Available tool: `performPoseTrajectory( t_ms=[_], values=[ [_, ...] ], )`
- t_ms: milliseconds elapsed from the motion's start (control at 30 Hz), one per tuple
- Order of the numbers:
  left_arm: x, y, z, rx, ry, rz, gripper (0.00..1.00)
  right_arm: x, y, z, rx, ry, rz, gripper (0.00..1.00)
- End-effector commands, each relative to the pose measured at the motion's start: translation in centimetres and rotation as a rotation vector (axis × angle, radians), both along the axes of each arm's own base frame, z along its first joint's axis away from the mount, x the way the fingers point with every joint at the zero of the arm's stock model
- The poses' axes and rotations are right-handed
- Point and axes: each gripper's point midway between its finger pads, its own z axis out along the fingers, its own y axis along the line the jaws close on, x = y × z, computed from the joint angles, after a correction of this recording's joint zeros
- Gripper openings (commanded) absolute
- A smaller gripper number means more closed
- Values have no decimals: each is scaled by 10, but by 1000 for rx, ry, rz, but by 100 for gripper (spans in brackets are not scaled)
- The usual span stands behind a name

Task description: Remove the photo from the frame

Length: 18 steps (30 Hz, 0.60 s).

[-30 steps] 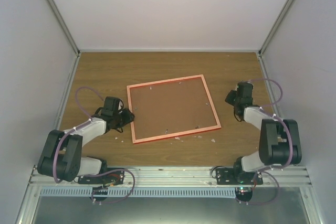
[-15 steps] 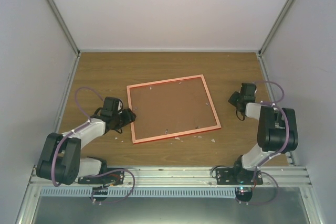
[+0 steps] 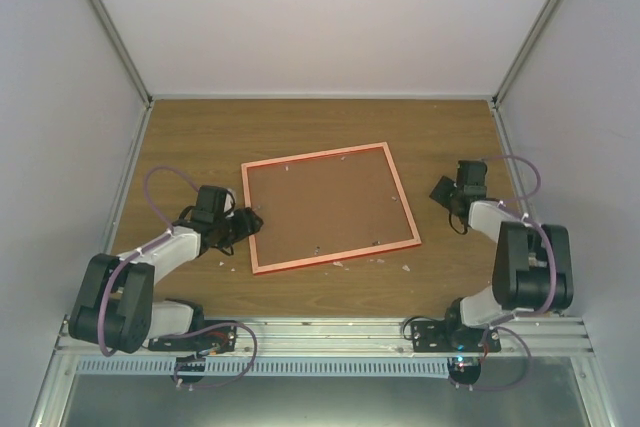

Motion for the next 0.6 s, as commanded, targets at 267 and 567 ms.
performPoseTrajectory(
  t_ms=[267,567],
  values=[
    [21,15,25,98,-63,32,83,-78,103,6,216,60,253,85],
    [109,28,50,198,-141,36,92,-108,145,11,360,61,311,94]
  ],
)
